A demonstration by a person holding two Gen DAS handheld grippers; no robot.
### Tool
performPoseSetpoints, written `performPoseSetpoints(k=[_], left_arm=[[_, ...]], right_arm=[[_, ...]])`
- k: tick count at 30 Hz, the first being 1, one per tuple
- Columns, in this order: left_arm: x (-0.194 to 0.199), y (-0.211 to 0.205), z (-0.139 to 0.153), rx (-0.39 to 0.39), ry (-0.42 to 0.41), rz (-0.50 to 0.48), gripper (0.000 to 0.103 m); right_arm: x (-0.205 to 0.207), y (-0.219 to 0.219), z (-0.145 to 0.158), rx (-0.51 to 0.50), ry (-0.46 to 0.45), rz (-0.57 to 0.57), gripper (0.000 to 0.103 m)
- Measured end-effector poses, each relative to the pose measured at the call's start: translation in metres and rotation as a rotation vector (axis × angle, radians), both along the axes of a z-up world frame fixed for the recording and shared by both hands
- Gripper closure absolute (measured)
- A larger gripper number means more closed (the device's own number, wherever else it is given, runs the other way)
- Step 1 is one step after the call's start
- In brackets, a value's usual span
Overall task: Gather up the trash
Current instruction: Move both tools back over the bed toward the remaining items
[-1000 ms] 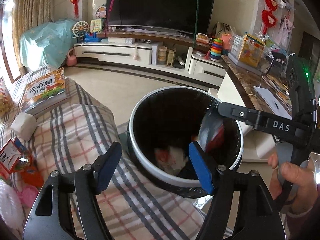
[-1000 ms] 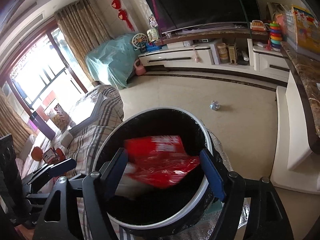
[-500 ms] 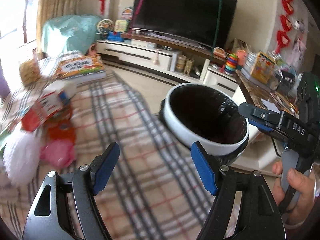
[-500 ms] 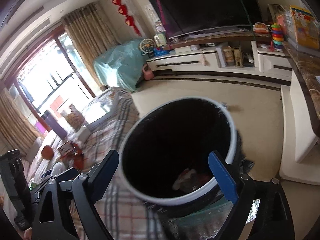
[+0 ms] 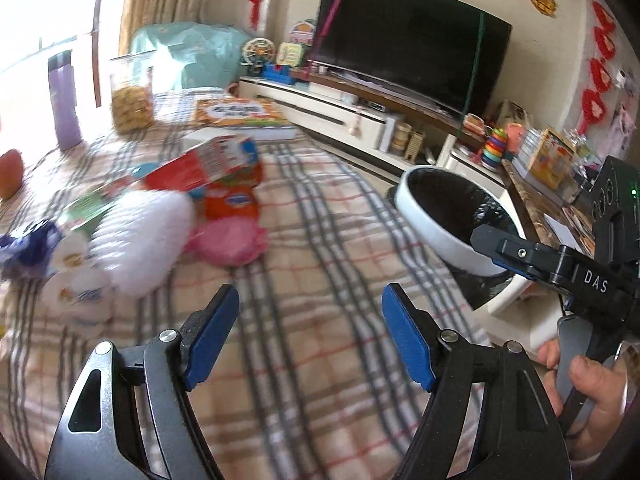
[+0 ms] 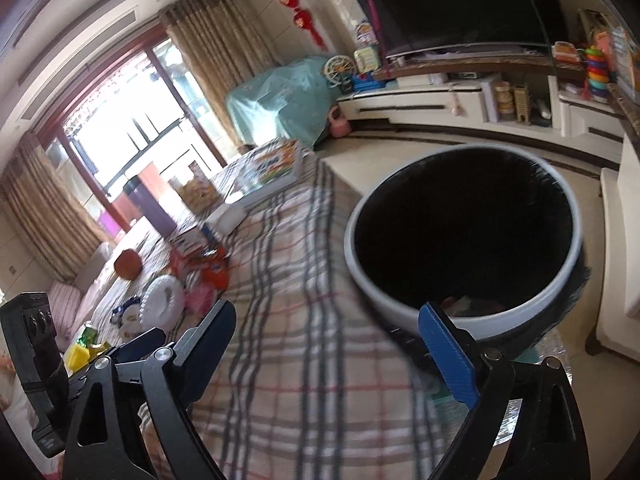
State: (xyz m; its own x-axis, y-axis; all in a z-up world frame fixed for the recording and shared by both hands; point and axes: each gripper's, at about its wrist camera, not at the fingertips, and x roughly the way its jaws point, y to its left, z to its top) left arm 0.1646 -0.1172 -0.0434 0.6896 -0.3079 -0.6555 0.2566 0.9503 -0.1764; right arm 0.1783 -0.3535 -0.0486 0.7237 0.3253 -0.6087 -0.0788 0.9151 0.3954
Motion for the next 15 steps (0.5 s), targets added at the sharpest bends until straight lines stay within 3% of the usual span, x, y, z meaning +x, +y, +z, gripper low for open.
performPoseSetpoints(k=[15], left_arm=[[-0.024, 0.093, -0.013, -0.011, 0.026, 0.19, 0.027]], right_arm=[[0.01, 0.088, -0.017, -0.072, 0.031, 0.201, 0.009]])
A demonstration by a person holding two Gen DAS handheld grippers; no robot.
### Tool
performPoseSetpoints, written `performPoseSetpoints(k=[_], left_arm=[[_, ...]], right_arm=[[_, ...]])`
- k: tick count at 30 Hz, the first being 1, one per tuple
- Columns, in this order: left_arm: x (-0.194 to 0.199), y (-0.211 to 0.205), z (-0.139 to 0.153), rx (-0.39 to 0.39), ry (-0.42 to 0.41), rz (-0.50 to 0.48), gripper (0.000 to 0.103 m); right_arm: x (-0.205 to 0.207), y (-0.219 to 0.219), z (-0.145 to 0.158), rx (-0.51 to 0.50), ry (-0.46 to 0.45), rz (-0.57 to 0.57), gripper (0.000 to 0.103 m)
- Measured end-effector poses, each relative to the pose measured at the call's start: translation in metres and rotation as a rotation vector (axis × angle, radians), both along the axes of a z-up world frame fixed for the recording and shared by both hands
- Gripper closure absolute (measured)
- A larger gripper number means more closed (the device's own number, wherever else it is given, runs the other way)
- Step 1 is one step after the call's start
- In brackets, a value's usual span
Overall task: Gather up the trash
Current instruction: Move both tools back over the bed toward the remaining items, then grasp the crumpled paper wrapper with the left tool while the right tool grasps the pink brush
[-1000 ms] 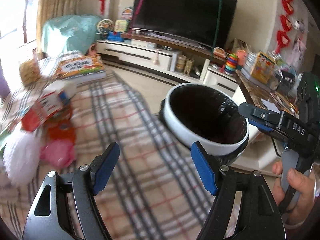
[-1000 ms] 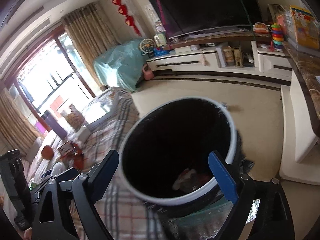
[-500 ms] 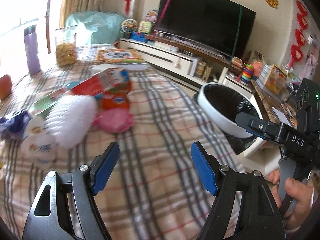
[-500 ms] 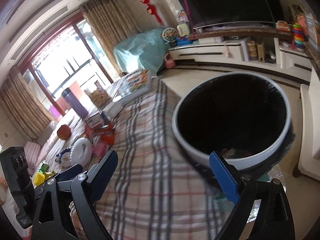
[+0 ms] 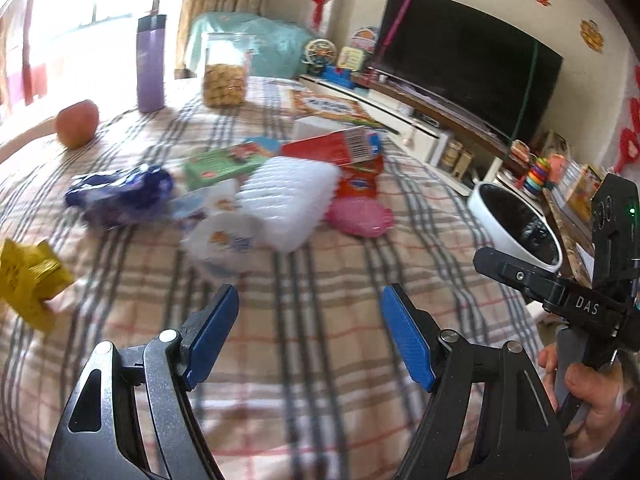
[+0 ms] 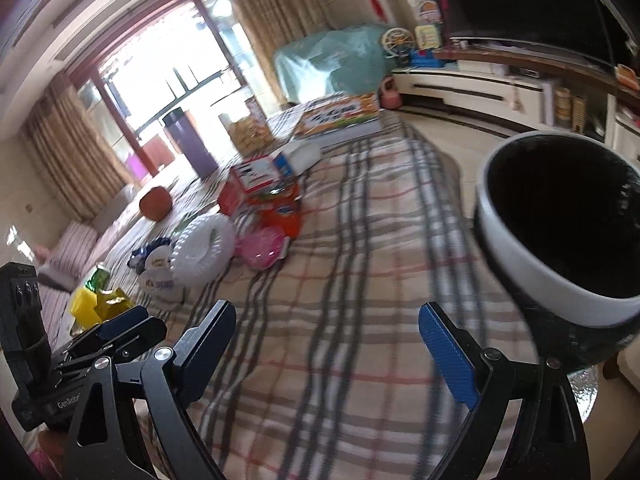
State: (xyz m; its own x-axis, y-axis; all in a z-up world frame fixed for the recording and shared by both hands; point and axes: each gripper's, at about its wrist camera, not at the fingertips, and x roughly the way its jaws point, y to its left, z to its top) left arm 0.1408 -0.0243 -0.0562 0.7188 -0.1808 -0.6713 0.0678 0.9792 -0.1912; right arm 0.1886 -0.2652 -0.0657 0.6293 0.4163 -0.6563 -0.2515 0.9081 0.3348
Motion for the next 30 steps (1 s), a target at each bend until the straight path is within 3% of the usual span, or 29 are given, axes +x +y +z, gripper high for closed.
performPoseSetpoints(k=[15, 25, 26, 28, 29, 30], left_arm=[[0.017, 0.047, -0.01, -0.002, 0.039, 0.119, 0.027], [0.049, 0.054, -0.023, 0.031, 0.058, 0.126, 0.028], [0.049, 0.054, -0.024, 0.027, 0.062, 0.123, 0.029], [0.051, 0.054, -0.027, 0.017, 0.067, 0.11, 0.048], [0.051, 0.054, -0.027, 0.01, 0.072, 0.099, 0.053], [0.052, 0.053, -0.028, 0.003, 0.074, 0.088, 0.066]], right_arm=[[0.038, 0.052, -0.016, -0.024, 0.018, 0.076, 0.01], [0.075, 0.077, -0.028, -0.044, 0.058, 0.106, 0.012], [0.077, 0.079, -0.029, -0.053, 0.056, 0.11, 0.016], [0.078, 0.083, -0.029, -0.058, 0.047, 0.123, 0.03], [0.079, 0.084, -0.03, -0.059, 0.049, 0.13, 0.05], [0.079, 0.084, -0.031, -0.064, 0.054, 0.127, 0.061]])
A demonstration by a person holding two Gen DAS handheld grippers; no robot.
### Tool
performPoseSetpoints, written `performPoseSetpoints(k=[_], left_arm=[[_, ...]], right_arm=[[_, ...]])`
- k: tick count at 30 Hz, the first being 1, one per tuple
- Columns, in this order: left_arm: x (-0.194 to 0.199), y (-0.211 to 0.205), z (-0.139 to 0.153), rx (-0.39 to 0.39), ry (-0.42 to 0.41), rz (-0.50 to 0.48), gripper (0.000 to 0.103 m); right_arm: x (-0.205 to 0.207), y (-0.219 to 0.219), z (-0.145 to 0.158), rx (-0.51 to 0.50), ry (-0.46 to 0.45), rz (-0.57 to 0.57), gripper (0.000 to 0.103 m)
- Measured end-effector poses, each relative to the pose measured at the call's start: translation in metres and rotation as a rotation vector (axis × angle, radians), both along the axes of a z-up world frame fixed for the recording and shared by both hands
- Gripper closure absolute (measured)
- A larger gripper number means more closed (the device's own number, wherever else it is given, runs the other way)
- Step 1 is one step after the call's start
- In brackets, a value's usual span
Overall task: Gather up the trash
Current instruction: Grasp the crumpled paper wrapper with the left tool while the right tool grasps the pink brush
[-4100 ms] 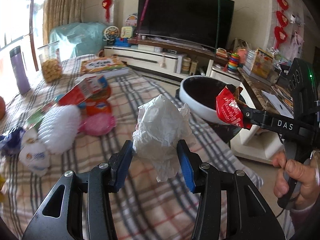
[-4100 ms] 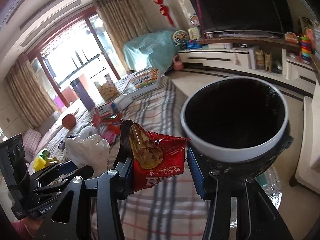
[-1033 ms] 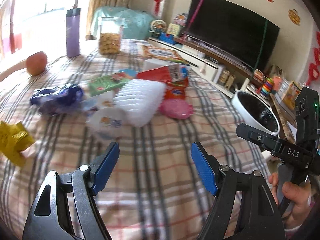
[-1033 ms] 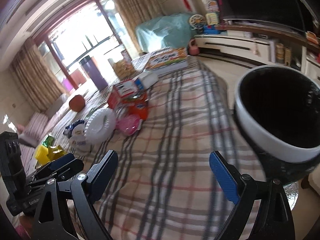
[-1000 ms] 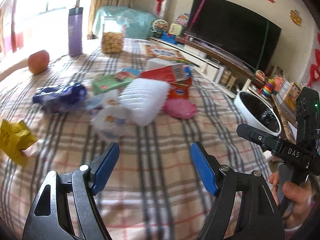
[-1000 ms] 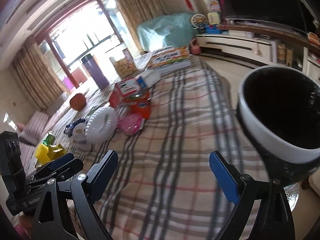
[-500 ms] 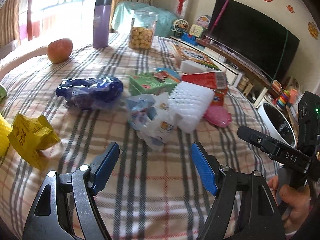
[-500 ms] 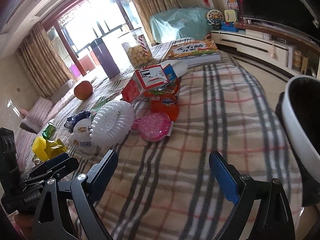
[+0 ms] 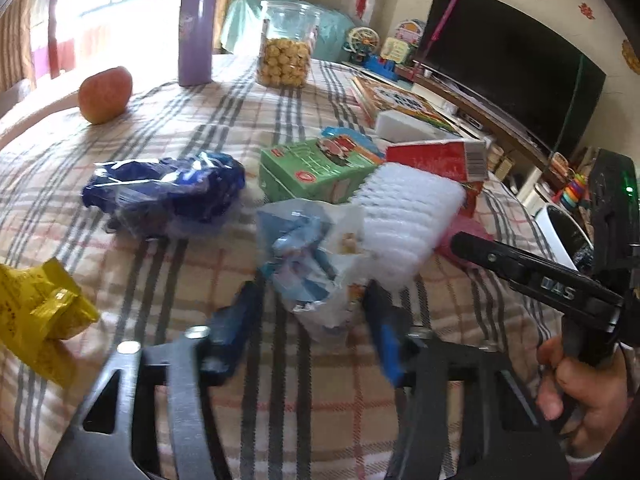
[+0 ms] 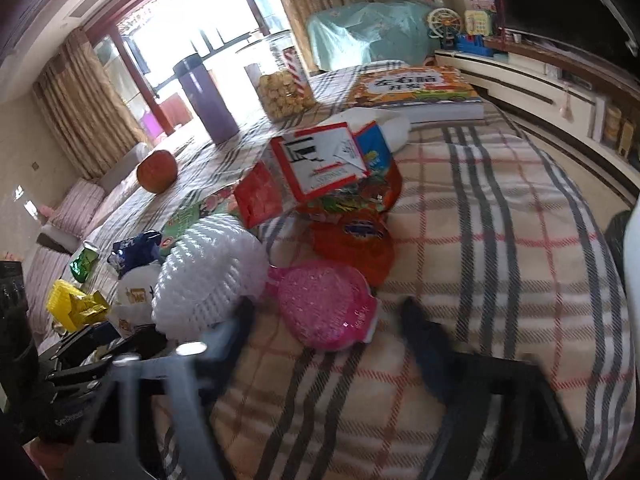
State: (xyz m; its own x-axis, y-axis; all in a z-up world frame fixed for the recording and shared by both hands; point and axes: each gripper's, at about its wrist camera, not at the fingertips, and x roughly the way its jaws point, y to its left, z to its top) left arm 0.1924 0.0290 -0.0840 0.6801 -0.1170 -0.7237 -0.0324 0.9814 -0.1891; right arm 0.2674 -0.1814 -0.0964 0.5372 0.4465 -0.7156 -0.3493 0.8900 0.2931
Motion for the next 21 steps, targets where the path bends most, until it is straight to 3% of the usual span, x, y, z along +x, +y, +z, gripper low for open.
performPoseSetpoints(k=[1, 2, 6, 21], left_arm=[[0.0, -0.001, 0.0, -0.004, -0.001, -0.011, 0.075], [-0.002, -0.002, 0.001, 0.003, -0.007, -0.014, 0.075], [-0.011, -0.007, 0.002, 0.009, -0.017, -0.029, 0.077], [-0.042, -0.036, 0.015, -0.017, -0.045, -0.111, 0.078]], right_arm=[[-0.001, 0.0, 0.001, 0.006, -0.004, -0.002, 0.063], [-0.002, -0.002, 0.002, 0.015, -0.01, -0.002, 0.072], [-0.014, -0.006, 0.006, 0.043, -0.024, 0.009, 0.083], [-0.071, -0.045, 0.013, 0.062, -0.036, 0.007, 0.086]])
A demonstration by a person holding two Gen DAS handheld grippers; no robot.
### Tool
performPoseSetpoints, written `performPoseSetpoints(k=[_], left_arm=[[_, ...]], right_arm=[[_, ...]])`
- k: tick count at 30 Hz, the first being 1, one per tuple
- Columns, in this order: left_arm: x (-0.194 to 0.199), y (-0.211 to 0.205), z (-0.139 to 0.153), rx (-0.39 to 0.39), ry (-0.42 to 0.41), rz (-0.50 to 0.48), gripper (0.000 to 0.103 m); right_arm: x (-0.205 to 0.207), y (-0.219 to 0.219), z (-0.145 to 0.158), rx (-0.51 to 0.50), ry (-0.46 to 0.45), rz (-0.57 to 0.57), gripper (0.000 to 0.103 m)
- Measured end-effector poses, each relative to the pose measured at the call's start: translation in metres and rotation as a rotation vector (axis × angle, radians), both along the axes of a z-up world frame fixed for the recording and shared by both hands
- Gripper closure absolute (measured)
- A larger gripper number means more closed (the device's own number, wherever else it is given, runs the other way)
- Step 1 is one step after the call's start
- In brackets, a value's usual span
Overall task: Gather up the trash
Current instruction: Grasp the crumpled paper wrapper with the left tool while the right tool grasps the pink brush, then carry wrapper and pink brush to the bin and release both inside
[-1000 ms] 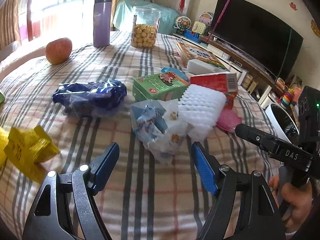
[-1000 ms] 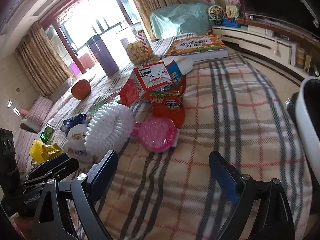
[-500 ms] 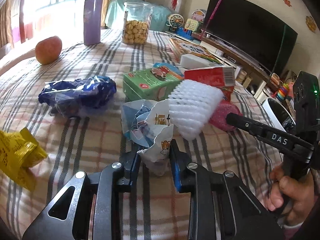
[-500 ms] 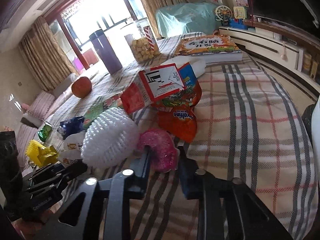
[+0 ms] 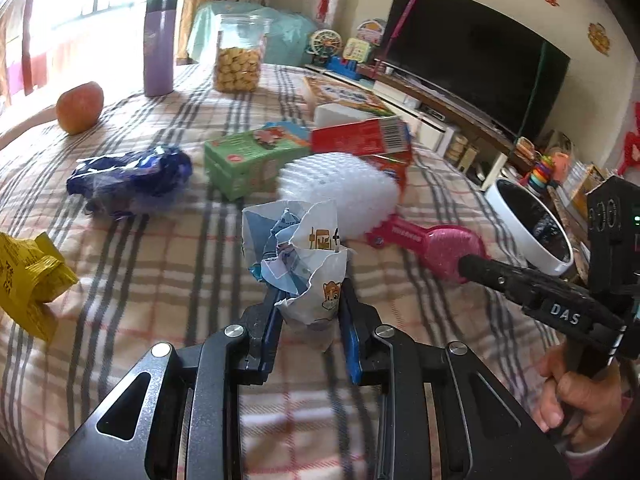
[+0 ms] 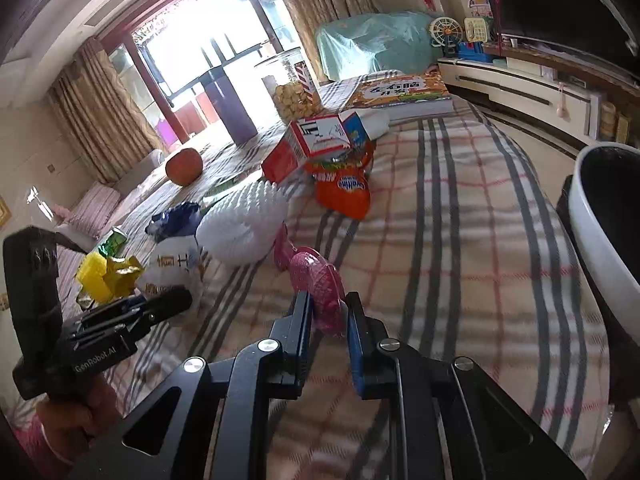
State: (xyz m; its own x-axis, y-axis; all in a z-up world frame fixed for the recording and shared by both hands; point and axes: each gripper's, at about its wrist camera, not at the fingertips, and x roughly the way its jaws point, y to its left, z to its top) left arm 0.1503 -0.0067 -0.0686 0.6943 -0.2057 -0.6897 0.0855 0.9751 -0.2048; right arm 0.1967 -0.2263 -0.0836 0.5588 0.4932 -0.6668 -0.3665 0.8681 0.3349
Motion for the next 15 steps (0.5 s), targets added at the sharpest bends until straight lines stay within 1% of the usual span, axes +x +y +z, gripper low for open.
performPoseSetpoints(k=[5, 10, 15], left_arm=[[-0.005, -0.02, 0.007, 0.005, -0.014, -0.053, 0.078], [-0.004, -0.045, 0.007, -0.005, -0.007, -0.119, 0.078], [0.0, -0.073, 0.009, 0.001, -0.014, -0.185, 0.078]], right_arm=[[-0.011, -0.015, 0.005, 0.007, -0.023, -0.035, 0.086], [-0.022, -0.042, 0.016, 0.017, -0.059, -0.098, 0.086], [-0.03, -0.071, 0.024, 0.028, -0.083, -0.167, 0.087]])
